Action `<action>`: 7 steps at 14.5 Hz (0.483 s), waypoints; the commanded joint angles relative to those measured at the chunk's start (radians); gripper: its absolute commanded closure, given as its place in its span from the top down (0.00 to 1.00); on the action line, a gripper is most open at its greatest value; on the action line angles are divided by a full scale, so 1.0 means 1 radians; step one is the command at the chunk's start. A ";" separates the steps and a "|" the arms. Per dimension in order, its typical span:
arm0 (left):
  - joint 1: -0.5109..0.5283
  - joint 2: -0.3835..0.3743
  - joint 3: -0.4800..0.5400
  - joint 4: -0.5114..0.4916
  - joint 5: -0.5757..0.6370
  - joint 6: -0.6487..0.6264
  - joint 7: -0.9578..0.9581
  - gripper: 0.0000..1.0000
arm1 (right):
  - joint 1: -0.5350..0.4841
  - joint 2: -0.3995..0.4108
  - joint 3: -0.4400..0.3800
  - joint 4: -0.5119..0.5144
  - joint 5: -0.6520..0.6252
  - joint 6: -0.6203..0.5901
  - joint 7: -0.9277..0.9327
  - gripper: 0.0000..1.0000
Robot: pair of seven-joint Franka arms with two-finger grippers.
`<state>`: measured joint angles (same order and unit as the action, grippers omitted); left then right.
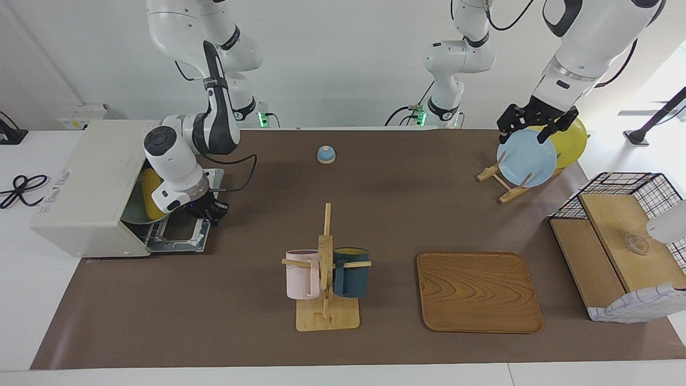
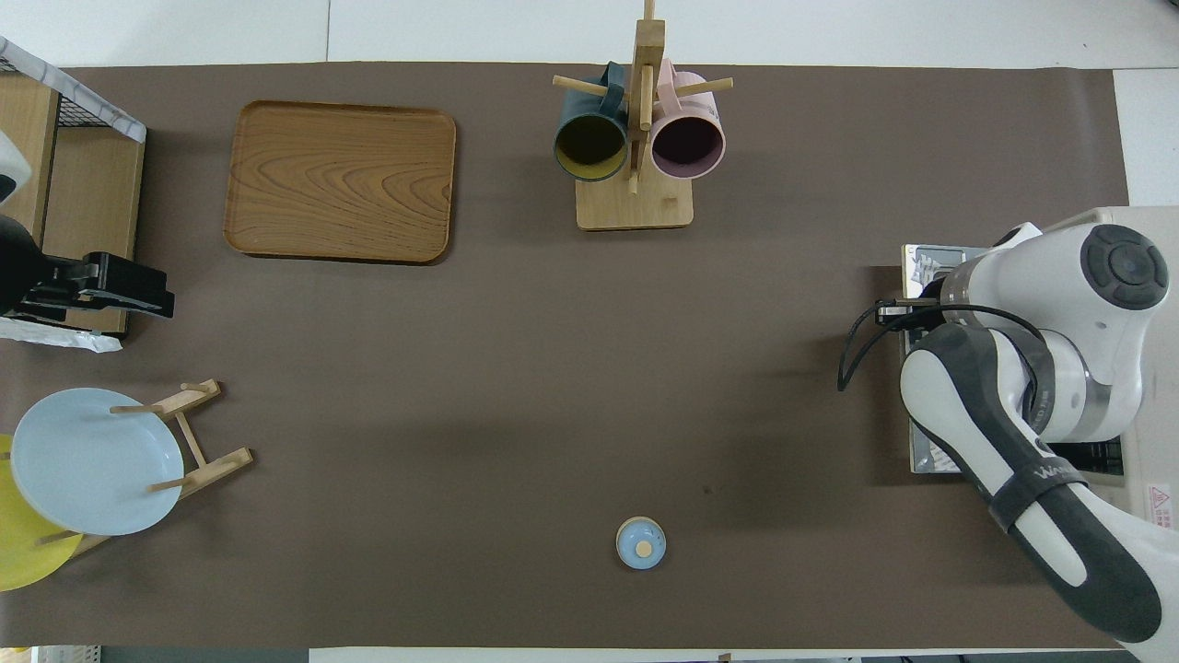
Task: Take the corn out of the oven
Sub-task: 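Pull the toaster oven door open with the right gripper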
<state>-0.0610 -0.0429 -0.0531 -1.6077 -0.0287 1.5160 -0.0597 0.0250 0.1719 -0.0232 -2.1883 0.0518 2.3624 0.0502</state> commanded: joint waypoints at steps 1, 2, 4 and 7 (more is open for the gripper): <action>0.010 -0.023 -0.008 -0.023 0.018 -0.002 0.006 1.00 | -0.024 0.010 -0.020 0.010 -0.030 0.031 0.014 0.00; 0.010 -0.023 -0.008 -0.024 0.018 0.000 0.006 1.00 | -0.019 0.023 -0.017 0.010 -0.029 0.047 0.029 0.00; 0.010 -0.023 -0.005 -0.024 0.018 0.001 0.008 1.00 | 0.015 0.026 -0.014 0.019 -0.029 0.051 0.065 0.00; 0.010 -0.023 -0.002 -0.024 0.018 0.003 0.006 1.00 | 0.056 0.027 -0.015 0.025 0.026 0.054 0.094 0.00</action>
<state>-0.0605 -0.0429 -0.0512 -1.6077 -0.0287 1.5160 -0.0597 0.0513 0.1894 -0.0283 -2.1772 0.0541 2.4045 0.1164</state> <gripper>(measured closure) 0.000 0.991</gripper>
